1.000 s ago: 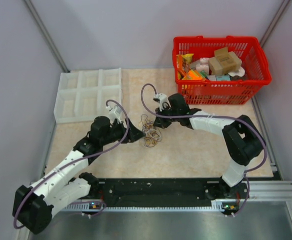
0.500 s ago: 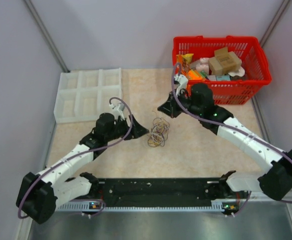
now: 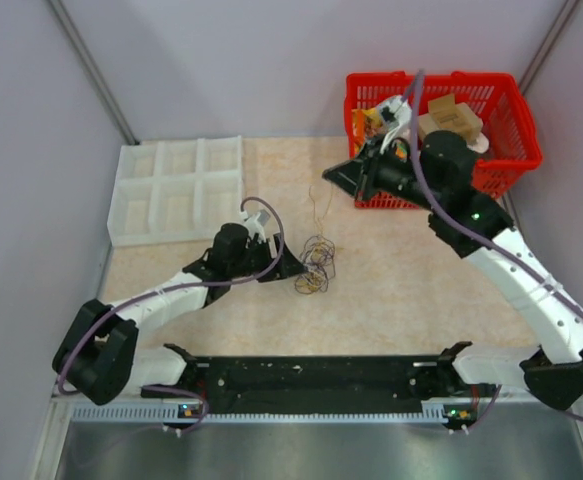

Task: Untangle the cables

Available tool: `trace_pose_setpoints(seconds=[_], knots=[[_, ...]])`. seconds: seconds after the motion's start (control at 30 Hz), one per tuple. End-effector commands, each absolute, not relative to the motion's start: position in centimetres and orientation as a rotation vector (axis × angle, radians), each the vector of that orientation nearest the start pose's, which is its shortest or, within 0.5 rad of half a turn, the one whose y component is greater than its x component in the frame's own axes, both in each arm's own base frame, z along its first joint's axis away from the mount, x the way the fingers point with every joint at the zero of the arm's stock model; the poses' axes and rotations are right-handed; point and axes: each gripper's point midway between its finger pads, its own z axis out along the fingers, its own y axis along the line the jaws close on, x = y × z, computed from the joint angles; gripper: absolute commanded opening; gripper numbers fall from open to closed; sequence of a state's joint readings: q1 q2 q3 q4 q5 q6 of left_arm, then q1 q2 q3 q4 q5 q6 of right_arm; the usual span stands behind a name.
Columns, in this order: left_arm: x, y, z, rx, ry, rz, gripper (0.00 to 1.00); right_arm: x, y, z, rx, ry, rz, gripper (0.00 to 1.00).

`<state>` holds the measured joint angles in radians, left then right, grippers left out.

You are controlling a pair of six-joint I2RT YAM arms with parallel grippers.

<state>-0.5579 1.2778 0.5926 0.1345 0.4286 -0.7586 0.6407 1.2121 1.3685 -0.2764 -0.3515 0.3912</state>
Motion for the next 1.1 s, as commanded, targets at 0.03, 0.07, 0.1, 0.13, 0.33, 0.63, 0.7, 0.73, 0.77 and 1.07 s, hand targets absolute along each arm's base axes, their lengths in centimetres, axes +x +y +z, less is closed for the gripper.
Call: trace_pose_setpoints(seconds=[0.03, 0.07, 0.1, 0.13, 0.33, 0.63, 0.7, 0.73, 0.77, 1.07], knots=[[24.5, -26.7, 14.6, 0.087, 2.154, -1.221, 0.68, 23.5, 25.1, 52.0, -0.463, 1.45, 0.978, 0.0], [24.4, -26.6, 14.9, 0.093, 2.139, -1.223, 0.66, 23.0, 24.7, 53.6, -0.463, 1.411, 0.979, 0.0], [24.3, -26.5, 15.2, 0.099, 2.123, -1.224, 0.65, 22.3, 24.1, 55.5, -0.458, 1.362, 0.978, 0.0], [24.2, -26.4, 15.3, 0.104, 2.109, -1.222, 0.65, 21.9, 23.8, 57.0, -0.455, 1.324, 0.979, 0.0], [23.7, -26.6, 17.5, 0.157, 2.035, -1.267, 0.73, 21.6, 23.4, 61.9, -0.445, 1.21, 0.976, 0.0], [22.1, -26.4, 29.8, 0.348, 1.682, -1.328, 0.86, 24.5, 26.4, 60.6, -0.486, 1.261, 0.998, 0.0], [21.5, -26.2, 32.7, 0.37, 1.593, -1.338, 0.86, 24.9, 27.1, 58.7, -0.496, 1.31, 1.013, 0.0], [21.3, -26.0, 33.9, 0.384, 1.56, -1.336, 0.87, 25.3, 27.5, 57.7, -0.497, 1.334, 1.018, 0.0], [21.0, -26.0, 35.0, 0.401, 1.537, -1.335, 0.88, 25.4, 27.8, 56.7, -0.494, 1.353, 1.031, 0.0], [22.5, -27.3, 36.4, 0.37, 1.498, -1.311, 0.9, 25.0, 29.5, 50.2, -0.449, 1.477, 1.194, 0.0]])
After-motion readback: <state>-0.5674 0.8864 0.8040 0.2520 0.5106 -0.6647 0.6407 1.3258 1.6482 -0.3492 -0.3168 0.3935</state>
